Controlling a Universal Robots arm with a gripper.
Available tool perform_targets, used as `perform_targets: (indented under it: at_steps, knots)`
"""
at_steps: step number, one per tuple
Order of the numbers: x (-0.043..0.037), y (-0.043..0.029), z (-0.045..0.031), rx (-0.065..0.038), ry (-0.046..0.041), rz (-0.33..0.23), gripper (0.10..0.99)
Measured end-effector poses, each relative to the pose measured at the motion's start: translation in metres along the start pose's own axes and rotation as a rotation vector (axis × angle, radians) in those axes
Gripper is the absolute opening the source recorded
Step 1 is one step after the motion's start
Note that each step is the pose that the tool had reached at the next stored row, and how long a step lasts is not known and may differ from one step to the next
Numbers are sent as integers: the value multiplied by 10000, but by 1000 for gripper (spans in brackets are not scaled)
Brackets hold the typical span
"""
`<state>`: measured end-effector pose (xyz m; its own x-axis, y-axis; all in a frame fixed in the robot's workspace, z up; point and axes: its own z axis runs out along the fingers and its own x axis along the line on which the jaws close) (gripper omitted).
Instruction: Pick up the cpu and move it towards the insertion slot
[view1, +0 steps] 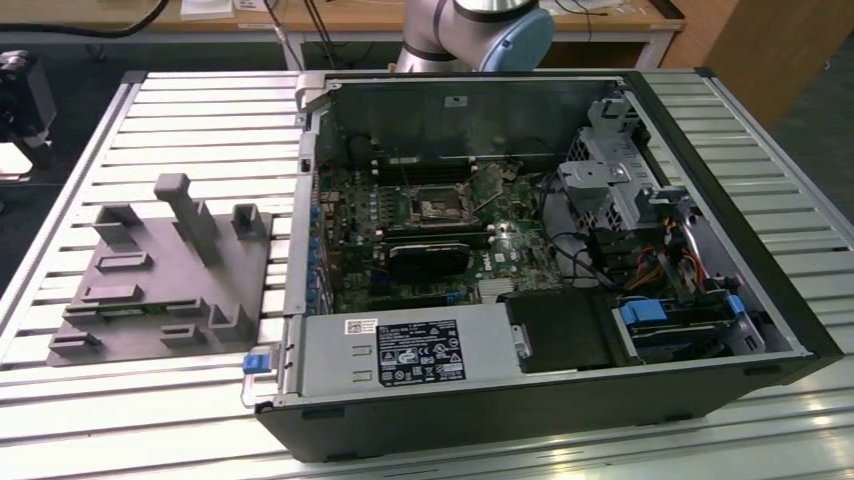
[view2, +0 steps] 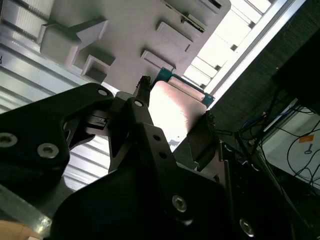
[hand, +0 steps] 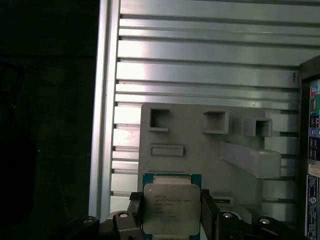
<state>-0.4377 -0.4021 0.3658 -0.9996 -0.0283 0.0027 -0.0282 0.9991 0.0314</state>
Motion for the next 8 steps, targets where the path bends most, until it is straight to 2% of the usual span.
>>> perform_targets:
  at_steps: [8]
  knots:
    - [1,12,-200,1,1,0,545]
